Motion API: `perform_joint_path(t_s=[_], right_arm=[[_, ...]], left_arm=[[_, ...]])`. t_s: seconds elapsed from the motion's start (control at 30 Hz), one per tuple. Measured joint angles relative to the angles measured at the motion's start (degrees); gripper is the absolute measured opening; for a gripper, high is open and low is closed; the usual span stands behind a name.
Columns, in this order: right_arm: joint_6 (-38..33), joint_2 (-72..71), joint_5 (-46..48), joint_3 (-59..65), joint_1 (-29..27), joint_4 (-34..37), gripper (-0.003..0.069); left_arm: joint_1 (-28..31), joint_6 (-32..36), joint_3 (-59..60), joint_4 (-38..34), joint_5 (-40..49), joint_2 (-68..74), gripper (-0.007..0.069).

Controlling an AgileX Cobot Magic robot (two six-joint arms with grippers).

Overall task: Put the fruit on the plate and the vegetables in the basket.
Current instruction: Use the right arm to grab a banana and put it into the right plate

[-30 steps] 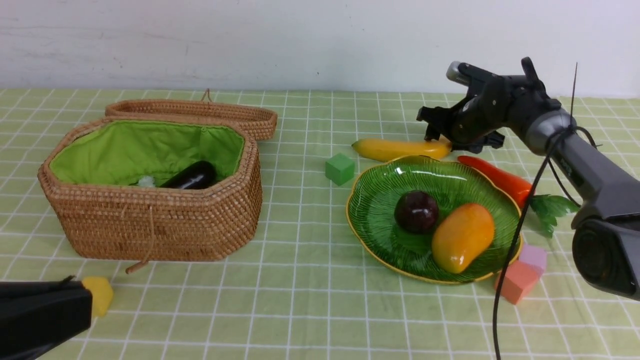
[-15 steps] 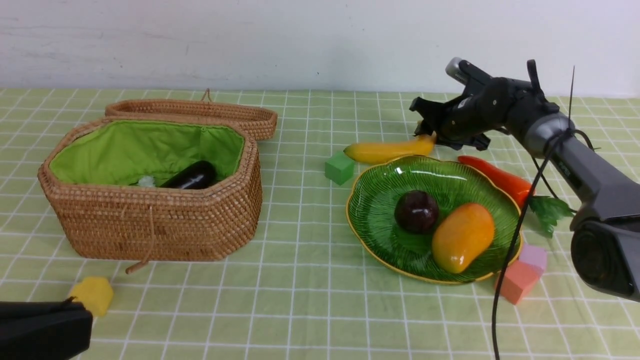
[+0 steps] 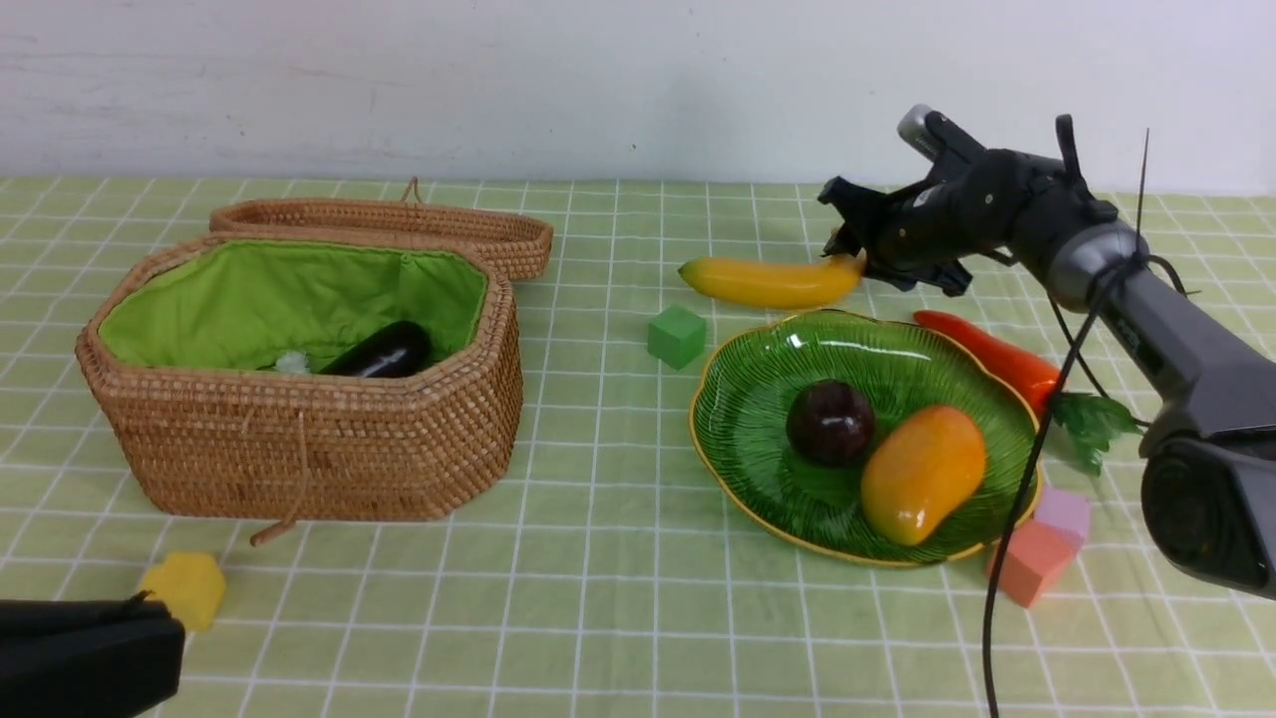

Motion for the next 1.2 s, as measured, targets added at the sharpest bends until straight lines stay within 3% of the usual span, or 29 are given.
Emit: perform_joint_path(t_s=[0.67, 1.2], right_arm=[[-9.6, -8.9, 9.6, -0.4, 0.0, 1.2, 0.0305], [-20.1, -19.0, 30.7, -0.6, 0.0, 1.3, 0.0305]], left_arm=[[0.0, 0.1, 0.0, 0.4, -4.9, 0.0, -0.0001], [0.0, 0.1, 0.0, 2.1, -14.2, 0.0, 0.0001]])
